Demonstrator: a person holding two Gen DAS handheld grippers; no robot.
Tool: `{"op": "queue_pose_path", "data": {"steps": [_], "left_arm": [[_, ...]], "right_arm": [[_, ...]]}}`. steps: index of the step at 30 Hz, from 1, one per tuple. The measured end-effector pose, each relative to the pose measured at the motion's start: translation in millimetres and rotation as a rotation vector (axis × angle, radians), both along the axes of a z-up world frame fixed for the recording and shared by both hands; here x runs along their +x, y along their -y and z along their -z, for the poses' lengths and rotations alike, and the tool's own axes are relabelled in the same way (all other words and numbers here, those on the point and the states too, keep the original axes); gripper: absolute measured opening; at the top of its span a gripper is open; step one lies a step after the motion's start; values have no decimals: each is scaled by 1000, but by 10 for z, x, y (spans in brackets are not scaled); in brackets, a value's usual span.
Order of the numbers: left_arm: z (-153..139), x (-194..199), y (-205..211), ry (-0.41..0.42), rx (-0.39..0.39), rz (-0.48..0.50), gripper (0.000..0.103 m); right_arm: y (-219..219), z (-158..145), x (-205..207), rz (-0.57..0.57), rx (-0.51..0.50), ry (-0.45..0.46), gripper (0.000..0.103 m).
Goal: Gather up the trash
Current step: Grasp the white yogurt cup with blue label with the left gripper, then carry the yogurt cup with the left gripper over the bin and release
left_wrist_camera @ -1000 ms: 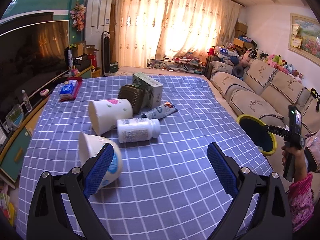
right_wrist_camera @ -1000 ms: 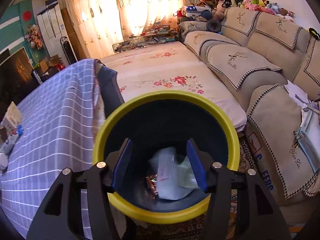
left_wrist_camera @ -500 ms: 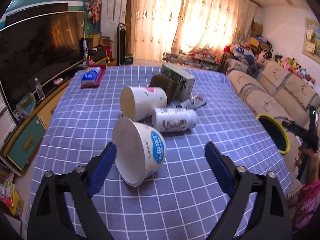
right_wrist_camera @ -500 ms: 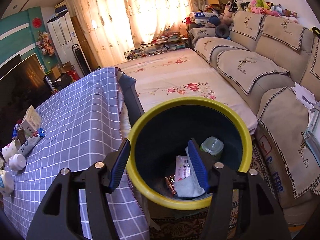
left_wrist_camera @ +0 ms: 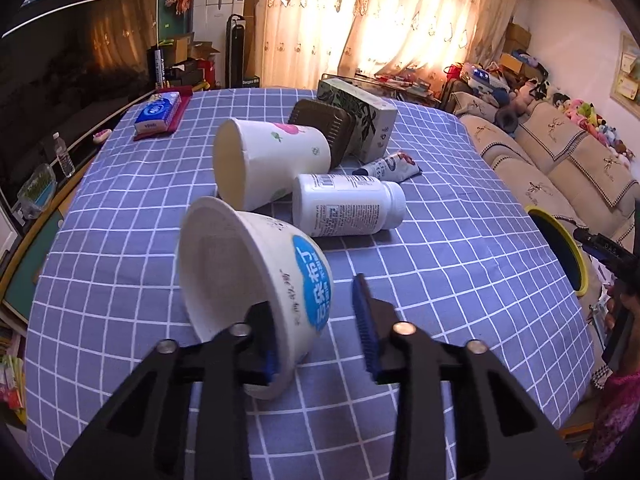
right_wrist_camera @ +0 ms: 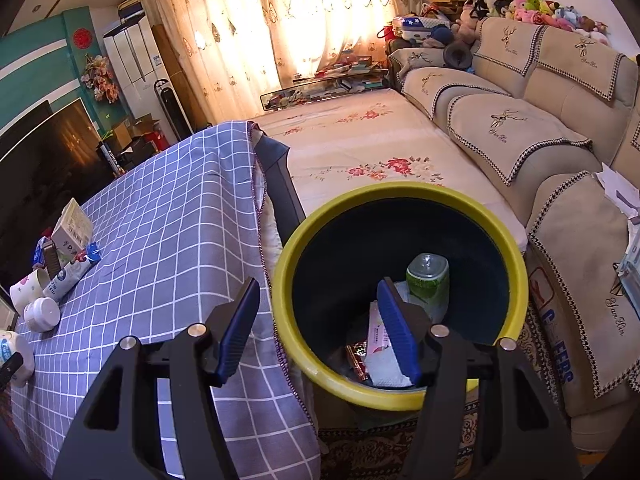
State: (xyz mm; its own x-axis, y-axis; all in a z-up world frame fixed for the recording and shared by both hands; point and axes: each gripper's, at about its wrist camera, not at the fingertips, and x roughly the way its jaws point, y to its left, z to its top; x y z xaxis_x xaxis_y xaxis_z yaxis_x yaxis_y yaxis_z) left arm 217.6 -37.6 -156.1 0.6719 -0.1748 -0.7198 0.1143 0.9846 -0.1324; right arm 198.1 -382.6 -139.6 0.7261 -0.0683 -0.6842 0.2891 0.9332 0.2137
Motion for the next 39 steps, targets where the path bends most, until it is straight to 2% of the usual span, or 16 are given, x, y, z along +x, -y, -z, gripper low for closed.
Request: {"op": "queue_pose_path", "data": {"steps": [1, 6, 10, 13, 19, 25, 31, 39], "left_arm": [[5, 2, 8, -2, 0, -1, 19], [23, -6, 32, -7, 0, -6, 15], [-12, -50, 79, -2, 11, 7, 7], [-82, -118, 153, 8, 10, 34, 7], [-286, -233, 557, 42, 12, 160, 7], [-435, -105, 1276, 66, 12, 351, 7], [-520, 161, 2191, 64, -13, 555, 7], [-557, 511, 3344, 45, -21, 750, 7]], "right_arm": [[-3, 0, -4, -1, 2, 1, 58], [32, 10, -34, 3, 16, 7, 58], [55, 19, -61, 8, 30, 11, 58], [88, 18, -96, 11, 39, 17, 58], [156, 32, -173, 19, 62, 28, 58], [312, 2, -356, 63, 58, 44, 58], [633, -89, -702, 154, 62, 76, 58], [926, -111, -959, 229, 65, 83, 58]]}}
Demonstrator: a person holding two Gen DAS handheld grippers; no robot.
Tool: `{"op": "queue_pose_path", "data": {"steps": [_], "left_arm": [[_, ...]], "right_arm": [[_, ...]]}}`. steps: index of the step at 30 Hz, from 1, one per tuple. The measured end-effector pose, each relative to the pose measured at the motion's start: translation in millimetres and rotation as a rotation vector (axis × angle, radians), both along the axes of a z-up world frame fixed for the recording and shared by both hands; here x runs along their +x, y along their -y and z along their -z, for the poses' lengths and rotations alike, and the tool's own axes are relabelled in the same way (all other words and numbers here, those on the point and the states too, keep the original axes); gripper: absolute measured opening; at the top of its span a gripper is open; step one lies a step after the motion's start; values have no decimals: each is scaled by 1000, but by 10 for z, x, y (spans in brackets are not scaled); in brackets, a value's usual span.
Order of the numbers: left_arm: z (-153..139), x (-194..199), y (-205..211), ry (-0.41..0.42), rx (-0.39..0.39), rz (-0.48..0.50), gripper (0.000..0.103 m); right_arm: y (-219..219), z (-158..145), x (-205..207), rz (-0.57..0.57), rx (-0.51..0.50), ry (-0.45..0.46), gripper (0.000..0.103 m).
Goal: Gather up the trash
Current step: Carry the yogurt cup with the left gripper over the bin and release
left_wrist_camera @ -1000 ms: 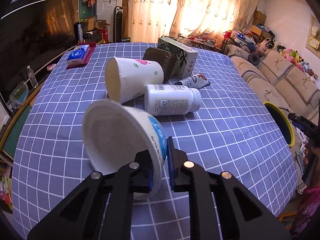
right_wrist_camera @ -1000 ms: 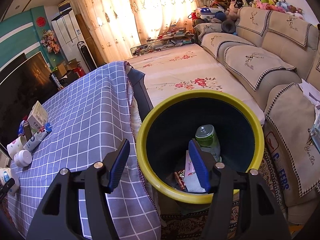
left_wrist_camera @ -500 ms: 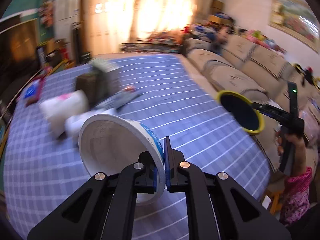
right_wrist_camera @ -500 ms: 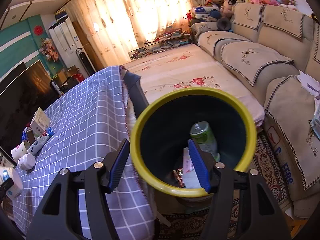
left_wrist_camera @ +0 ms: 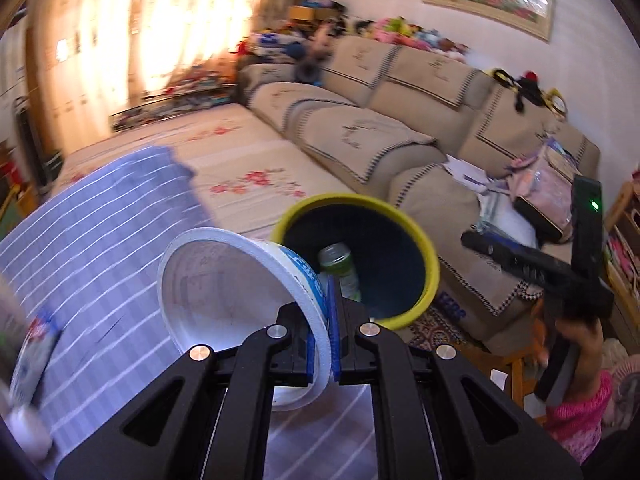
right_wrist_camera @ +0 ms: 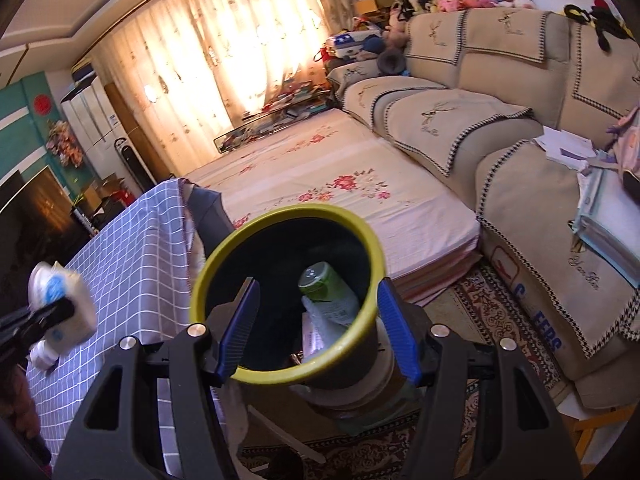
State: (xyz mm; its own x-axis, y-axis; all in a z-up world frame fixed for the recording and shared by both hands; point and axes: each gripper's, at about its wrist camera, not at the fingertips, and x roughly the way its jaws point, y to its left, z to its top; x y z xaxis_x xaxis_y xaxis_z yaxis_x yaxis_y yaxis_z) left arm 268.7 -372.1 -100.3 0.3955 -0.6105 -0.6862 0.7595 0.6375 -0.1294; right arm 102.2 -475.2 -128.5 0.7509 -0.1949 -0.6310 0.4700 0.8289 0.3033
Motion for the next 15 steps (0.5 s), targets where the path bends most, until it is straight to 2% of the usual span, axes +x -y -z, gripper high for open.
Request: {"op": "queue_pose_path", "data": {"steps": [8, 11, 13, 15], "left_arm": [[323, 381, 1093, -72, 29, 102, 8], [501, 503, 1333, -82, 44, 95, 20], [590, 561, 1374, -94, 45, 83, 32], [629, 621, 1356, -105, 35, 65, 35]], "right_arm": [[116, 102, -118, 39, 16, -27, 58], [132, 114, -131, 46, 18, -40, 58], [140, 117, -131, 48, 16, -44, 58], [133, 110, -115, 45, 12, -47, 58]]}}
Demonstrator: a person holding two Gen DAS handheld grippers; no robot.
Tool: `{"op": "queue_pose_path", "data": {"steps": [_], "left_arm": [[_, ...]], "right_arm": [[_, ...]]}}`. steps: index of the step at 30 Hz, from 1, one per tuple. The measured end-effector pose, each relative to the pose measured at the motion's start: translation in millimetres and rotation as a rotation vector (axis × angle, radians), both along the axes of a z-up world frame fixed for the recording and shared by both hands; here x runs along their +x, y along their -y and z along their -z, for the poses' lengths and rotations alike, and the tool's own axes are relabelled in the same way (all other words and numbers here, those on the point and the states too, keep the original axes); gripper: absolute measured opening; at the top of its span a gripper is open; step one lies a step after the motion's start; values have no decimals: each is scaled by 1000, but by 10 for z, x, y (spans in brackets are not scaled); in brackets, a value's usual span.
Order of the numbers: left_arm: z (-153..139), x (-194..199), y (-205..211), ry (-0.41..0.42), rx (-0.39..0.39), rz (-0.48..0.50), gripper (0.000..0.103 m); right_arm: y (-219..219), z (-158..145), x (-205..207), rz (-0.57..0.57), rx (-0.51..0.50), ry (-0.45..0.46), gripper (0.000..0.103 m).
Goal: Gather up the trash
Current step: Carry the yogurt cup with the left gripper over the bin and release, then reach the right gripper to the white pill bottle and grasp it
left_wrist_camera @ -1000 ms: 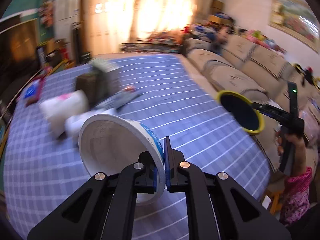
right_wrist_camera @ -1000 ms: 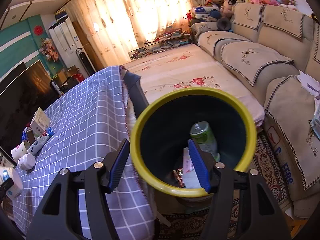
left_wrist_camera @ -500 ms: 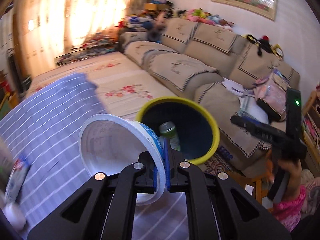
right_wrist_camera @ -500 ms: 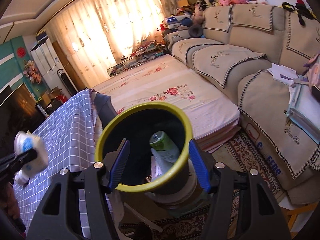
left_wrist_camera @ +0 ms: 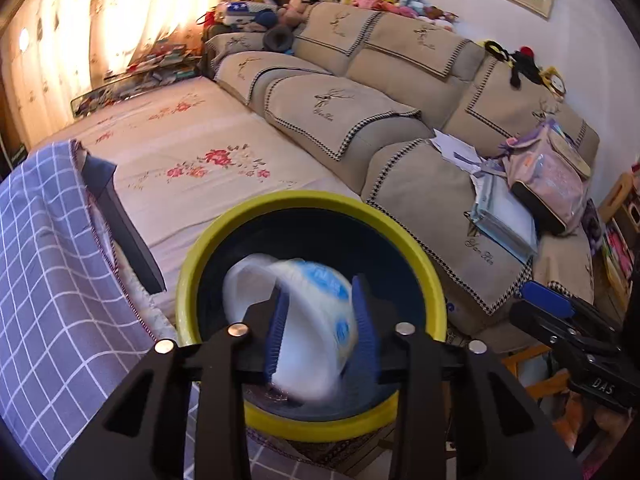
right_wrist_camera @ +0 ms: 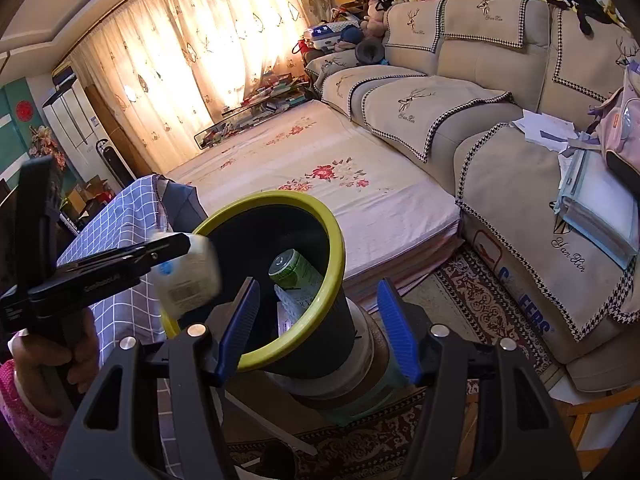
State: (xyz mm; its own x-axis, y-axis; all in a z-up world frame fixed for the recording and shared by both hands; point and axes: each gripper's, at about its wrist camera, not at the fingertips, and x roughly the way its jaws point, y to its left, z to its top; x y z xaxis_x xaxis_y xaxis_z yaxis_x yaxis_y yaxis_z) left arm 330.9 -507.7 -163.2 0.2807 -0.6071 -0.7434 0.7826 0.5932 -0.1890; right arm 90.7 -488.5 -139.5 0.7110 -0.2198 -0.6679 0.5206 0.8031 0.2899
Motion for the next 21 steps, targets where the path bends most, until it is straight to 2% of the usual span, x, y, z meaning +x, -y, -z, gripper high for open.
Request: {"op": "queue_pose_path", "data": {"steps": [2, 4, 5, 14, 18, 21], "left_arm": [[-21, 3, -113, -1, -19, -11, 40], [-113, -49, -293, 32, -38, -22, 58], [-169, -75, -395, 52, -49, -29, 62], [-551, -369, -1597, 53, -170, -130, 71], [-643, -550, -2367, 109, -180, -249, 79], [-646, -682, -2970, 128, -170, -354, 79]], "right_arm": [[-37, -7, 39, -8, -2, -3, 58], [-62, -2, 79, -19, -2, -8, 58], [-85, 3, 105, -26, -3, -10, 58], [-504, -51, 431, -149, -20, -30, 58], [-926, -109, 719, -257, -32, -34, 58], [-1330, -148, 938, -356, -36, -28, 59]]}}
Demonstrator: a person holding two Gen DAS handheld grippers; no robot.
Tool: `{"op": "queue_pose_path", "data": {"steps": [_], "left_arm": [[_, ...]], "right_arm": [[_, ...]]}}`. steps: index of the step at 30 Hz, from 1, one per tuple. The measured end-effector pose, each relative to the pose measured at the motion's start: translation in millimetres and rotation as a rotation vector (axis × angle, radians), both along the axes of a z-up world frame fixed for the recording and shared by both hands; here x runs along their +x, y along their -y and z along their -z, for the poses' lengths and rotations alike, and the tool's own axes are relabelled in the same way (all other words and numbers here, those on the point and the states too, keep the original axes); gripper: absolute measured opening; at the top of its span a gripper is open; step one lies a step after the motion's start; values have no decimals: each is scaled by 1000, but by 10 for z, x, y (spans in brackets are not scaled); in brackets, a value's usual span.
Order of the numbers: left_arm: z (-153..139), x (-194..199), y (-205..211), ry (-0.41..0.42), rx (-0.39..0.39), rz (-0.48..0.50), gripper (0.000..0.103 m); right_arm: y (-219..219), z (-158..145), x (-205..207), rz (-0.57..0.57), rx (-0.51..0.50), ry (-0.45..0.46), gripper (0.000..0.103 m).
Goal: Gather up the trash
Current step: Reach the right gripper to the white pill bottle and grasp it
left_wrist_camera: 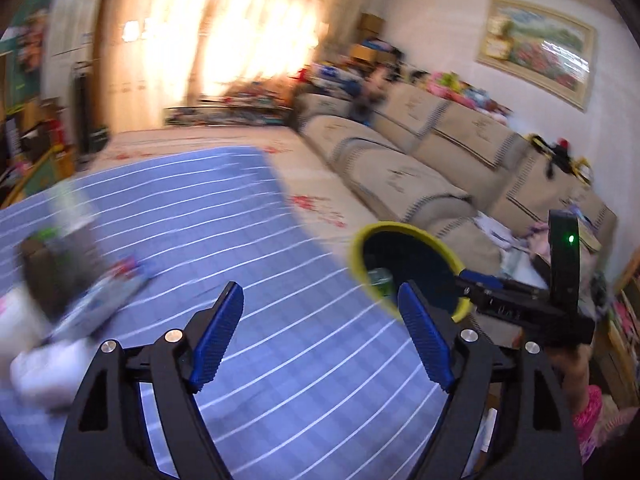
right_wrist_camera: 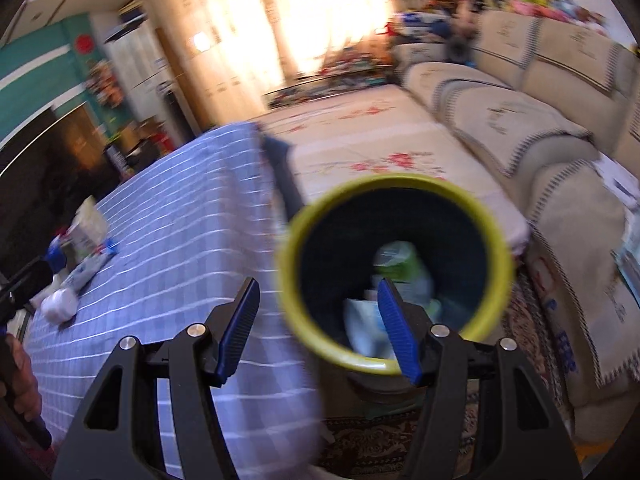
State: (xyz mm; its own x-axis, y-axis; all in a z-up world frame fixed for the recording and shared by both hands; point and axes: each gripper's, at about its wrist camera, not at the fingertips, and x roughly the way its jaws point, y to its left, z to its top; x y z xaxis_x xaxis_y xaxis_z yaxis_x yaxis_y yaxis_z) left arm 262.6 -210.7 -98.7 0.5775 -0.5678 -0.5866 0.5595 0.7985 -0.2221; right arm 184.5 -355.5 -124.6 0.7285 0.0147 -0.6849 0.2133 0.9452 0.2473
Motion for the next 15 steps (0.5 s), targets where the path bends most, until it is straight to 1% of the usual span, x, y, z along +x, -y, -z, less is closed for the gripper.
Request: {"op": "queue_pose_path", "data": {"steps": [2, 4, 8, 12, 15], "left_arm": [[7, -113, -375, 6, 0, -71, 79], [-3, -246, -784, 13, 4, -155, 79], [-31, -537, -1524, 46, 37, -316, 80], [-16, -753, -2113, 63, 50, -425, 82], [-20, -882, -2465, 75, 52, -474, 84]], "right_arm": [[-292, -20, 130, -62, 2, 2, 62], [-595, -35, 242, -125, 4, -1, 62], [-1365, -66, 435, -276, -15, -8, 62], [-2029, -120, 505, -367, -30, 8, 62], [-2447, -129, 539, -404, -40, 8, 63]]}}
